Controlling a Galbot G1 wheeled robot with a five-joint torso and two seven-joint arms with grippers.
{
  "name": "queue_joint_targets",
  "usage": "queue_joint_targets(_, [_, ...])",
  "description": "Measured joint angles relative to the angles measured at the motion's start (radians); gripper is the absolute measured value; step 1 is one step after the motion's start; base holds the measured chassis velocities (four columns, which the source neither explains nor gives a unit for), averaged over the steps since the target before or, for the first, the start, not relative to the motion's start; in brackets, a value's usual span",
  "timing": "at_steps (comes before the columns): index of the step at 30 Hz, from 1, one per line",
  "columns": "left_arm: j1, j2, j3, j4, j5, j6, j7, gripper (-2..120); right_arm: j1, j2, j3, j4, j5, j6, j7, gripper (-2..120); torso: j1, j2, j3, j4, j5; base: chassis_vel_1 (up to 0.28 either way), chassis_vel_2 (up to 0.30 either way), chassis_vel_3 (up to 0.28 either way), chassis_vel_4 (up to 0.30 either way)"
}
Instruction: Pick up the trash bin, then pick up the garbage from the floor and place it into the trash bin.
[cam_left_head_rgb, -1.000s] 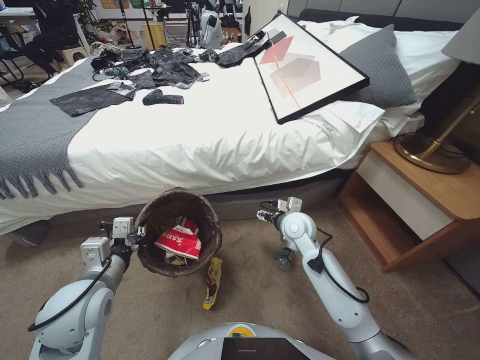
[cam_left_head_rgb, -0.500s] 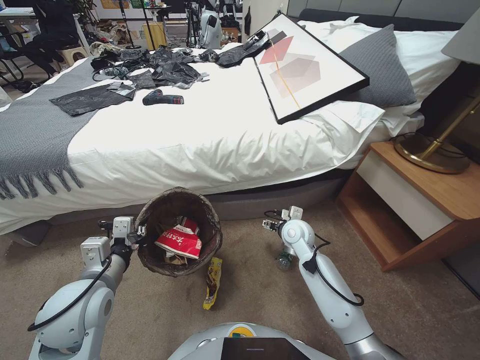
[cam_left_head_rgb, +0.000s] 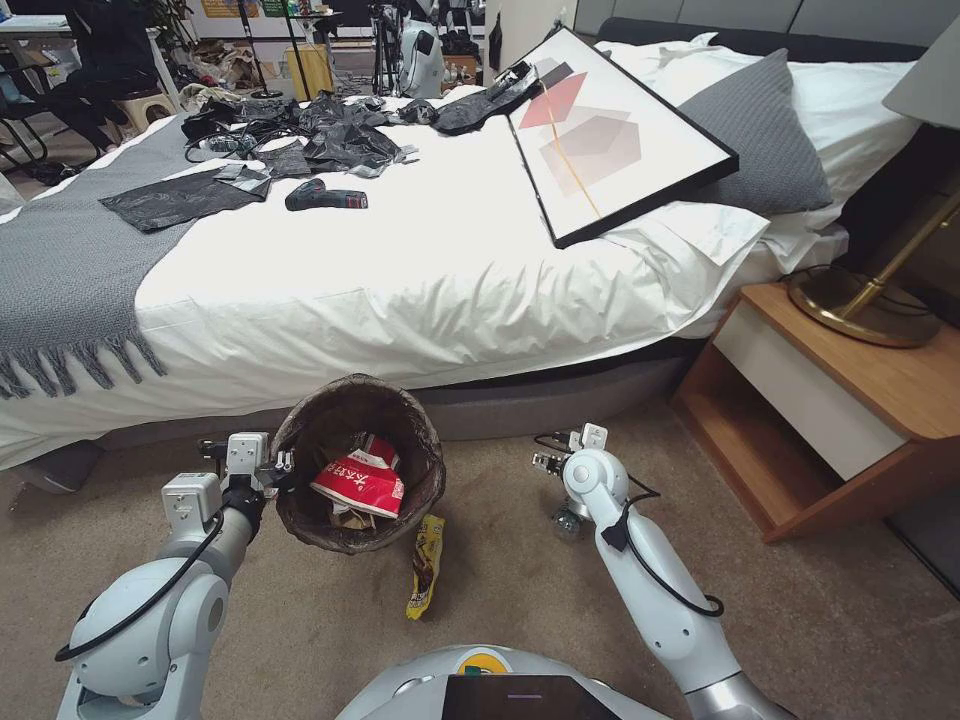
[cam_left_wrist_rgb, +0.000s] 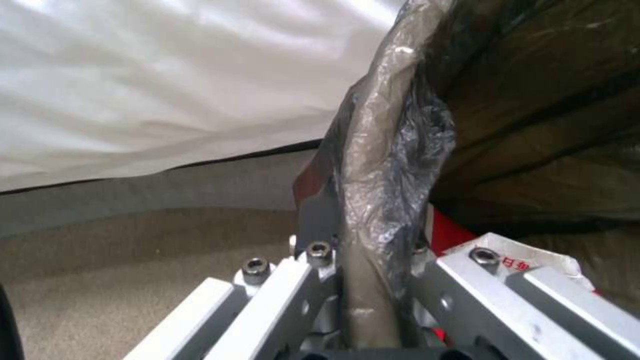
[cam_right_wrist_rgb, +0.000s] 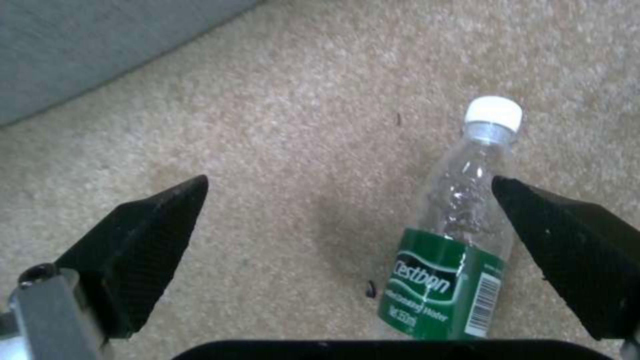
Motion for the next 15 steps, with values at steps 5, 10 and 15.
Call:
queue_joint_targets(5, [0.000,0.002,0.001,0.001,0.000,0.000,0.001,0,-0.004,0.010,0.014,-0.035,-0.023,0.000,-0.003,100,0.000,0.000,0.000,0.0000,0.0000,0.000,0.000,0.000,0.000])
queue_joint_targets(10, [-0.002,0.003,0.000,0.003,-0.002,0.000,0.001,0,-0.002,0.017,0.034,-0.087,-0.055,0.000,-0.027,100,0.000,0.000,0.000,-0.0001,0.0000,0.000,0.000,0.000,0.000])
queue_joint_targets(15, [-0.004,0.001,0.002,0.005,-0.002,0.000,0.002,0,0.008,0.021,0.049,-0.129,-0.075,0.000,-0.048,100,0.000,0.000,0.000,0.0000,0.0000,0.000,0.000,0.000,0.000])
